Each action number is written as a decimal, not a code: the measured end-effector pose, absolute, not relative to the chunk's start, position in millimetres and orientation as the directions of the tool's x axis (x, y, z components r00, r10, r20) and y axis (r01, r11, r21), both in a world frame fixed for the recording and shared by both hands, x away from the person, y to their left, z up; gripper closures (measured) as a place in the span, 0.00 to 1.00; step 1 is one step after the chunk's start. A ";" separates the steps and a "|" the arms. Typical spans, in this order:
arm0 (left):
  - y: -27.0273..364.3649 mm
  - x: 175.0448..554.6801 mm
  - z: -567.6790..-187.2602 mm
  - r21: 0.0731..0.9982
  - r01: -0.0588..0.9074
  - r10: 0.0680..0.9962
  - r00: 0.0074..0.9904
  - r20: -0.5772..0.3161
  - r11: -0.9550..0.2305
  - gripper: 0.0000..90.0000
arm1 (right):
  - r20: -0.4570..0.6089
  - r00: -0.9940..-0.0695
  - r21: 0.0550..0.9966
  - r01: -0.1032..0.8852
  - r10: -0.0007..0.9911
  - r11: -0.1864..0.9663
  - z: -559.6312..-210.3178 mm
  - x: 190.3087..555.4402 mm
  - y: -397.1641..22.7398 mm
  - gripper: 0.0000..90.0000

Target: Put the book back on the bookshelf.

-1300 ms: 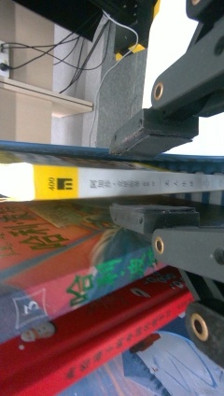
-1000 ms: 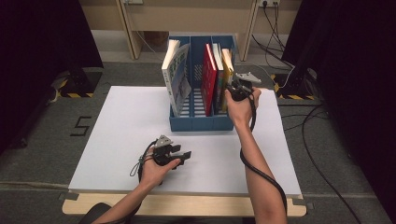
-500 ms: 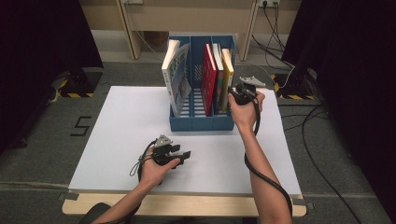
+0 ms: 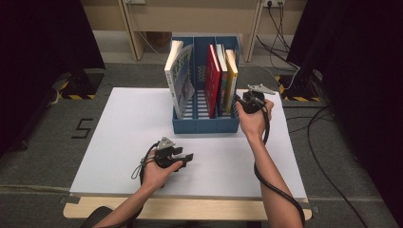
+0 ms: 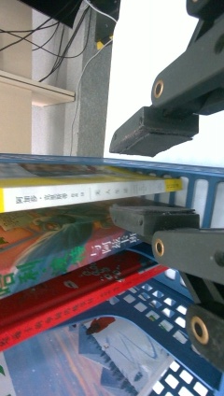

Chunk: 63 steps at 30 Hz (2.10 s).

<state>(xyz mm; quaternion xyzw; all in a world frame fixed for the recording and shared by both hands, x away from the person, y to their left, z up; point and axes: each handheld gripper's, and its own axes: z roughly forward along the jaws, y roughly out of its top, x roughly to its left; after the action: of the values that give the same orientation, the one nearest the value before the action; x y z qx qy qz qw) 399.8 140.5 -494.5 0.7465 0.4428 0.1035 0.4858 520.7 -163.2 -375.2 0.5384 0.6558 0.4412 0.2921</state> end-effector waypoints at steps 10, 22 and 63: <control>145.5 400.7 -494.0 0.819 0.560 0.769 0.576 -0.278 -0.124 0.44 | 0.095 -0.269 0.886 0.462 0.959 0.041 -383.0 505.2 -166.5 0.70; 146.6 400.8 -494.1 0.817 0.564 0.771 0.572 -0.278 -0.123 0.44 | 0.133 -0.272 0.878 0.478 0.953 0.014 -396.5 488.0 -181.9 0.69; 149.9 402.3 -497.2 0.815 0.567 0.781 0.560 -0.275 -0.120 0.43 | 0.167 -0.265 0.863 0.504 0.950 -0.011 -449.6 426.7 -221.6 0.67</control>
<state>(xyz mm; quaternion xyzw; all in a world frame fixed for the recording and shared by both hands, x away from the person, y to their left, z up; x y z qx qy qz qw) 402.3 149.9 -497.2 0.7400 0.4556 0.1109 0.4821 426.7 -221.6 -449.6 0.5528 0.6576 0.4471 0.2491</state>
